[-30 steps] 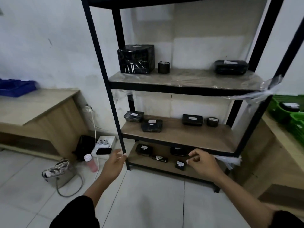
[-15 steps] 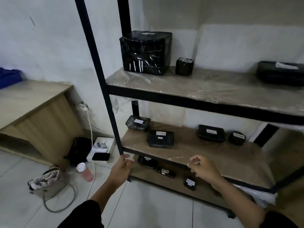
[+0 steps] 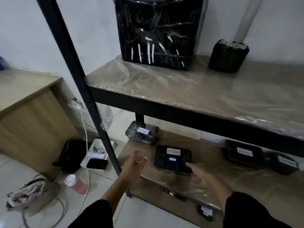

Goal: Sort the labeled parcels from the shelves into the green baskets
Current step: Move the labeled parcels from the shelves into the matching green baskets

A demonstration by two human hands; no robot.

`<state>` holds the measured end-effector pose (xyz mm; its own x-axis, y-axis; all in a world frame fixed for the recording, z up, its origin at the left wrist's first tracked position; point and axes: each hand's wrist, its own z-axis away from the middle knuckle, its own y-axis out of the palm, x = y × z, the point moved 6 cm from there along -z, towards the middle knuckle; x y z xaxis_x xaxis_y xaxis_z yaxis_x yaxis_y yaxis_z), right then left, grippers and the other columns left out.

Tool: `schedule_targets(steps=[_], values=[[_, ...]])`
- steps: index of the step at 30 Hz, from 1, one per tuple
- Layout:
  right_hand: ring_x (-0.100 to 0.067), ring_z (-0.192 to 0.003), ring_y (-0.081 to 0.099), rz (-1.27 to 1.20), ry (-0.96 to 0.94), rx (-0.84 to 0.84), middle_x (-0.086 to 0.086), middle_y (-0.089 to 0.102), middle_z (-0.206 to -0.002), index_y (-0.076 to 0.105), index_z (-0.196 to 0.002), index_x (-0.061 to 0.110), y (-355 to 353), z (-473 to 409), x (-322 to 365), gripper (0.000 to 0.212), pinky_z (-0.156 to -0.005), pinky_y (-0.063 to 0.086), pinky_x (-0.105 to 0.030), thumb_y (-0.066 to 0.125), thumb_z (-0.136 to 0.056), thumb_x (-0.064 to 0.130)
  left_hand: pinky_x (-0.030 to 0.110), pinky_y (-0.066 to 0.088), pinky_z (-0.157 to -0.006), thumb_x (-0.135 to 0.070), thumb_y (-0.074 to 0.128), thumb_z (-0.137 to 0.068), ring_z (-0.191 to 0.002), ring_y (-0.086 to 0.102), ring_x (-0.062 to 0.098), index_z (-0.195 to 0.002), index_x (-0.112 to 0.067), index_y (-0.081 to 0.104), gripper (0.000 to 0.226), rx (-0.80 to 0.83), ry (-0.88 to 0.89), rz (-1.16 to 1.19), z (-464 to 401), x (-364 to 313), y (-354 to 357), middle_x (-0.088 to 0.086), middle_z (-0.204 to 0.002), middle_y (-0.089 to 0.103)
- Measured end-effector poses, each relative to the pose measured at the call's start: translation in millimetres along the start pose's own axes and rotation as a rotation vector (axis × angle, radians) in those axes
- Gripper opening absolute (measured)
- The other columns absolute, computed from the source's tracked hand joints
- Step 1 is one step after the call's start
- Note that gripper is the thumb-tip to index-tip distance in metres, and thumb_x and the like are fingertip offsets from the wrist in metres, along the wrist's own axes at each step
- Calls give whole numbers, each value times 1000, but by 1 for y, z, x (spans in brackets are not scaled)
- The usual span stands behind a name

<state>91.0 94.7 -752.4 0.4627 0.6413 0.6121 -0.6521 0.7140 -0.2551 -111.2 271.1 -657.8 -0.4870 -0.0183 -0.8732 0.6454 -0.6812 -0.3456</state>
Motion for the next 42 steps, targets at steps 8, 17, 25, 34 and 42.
schedule_targets(steps=[8, 17, 25, 34, 42], values=[[-33, -120, 51, -383, 102, 18, -19, 49, -133, 46, -129, -2, 22, -31, -6, 40, -55, 58, -27, 56, -94, 14, 31, 44, -70, -10, 54, -91, -86, 55, 22, -109, -19, 47, 20, 0, -5, -8, -27, 30, 3, 7, -93, 57], [-22, -79, 58, -616, 31, 95, -17, 58, -96, 54, -114, -6, 11, 21, -3, 29, -40, 52, -19, 61, -90, 10, 41, 48, -78, -14, 57, -87, -90, 57, 28, -105, -18, 50, 21, 63, -18, 36, -1, 15, 10, 7, -91, 56], [-20, -73, 64, -687, -295, 206, -9, 67, -97, 54, -95, 11, -47, 187, -8, 18, -52, 55, -23, 62, -84, 0, 34, 50, -80, -33, 56, -91, -103, 58, 22, -112, -23, 52, 23, 178, -106, 375, 92, -42, 18, 2, -108, 61], [-17, -82, 71, -609, -508, 194, -5, 72, -102, 66, -108, 19, -105, 354, -63, 79, -62, 54, -29, 95, -36, 30, 38, 53, -89, -36, 67, -78, -101, 68, 19, -117, -23, 60, 42, 387, 92, 440, 230, -93, 18, 1, -110, 71], [-16, -76, 59, -607, -475, -22, -5, 72, -93, 66, -109, 12, -168, 442, -141, 57, -57, 45, -25, 83, -60, 35, 31, 51, -79, -43, 55, -87, -97, 65, 16, -119, -20, 56, 39, 551, 158, 275, 314, -124, 90, 2, -109, 68]])
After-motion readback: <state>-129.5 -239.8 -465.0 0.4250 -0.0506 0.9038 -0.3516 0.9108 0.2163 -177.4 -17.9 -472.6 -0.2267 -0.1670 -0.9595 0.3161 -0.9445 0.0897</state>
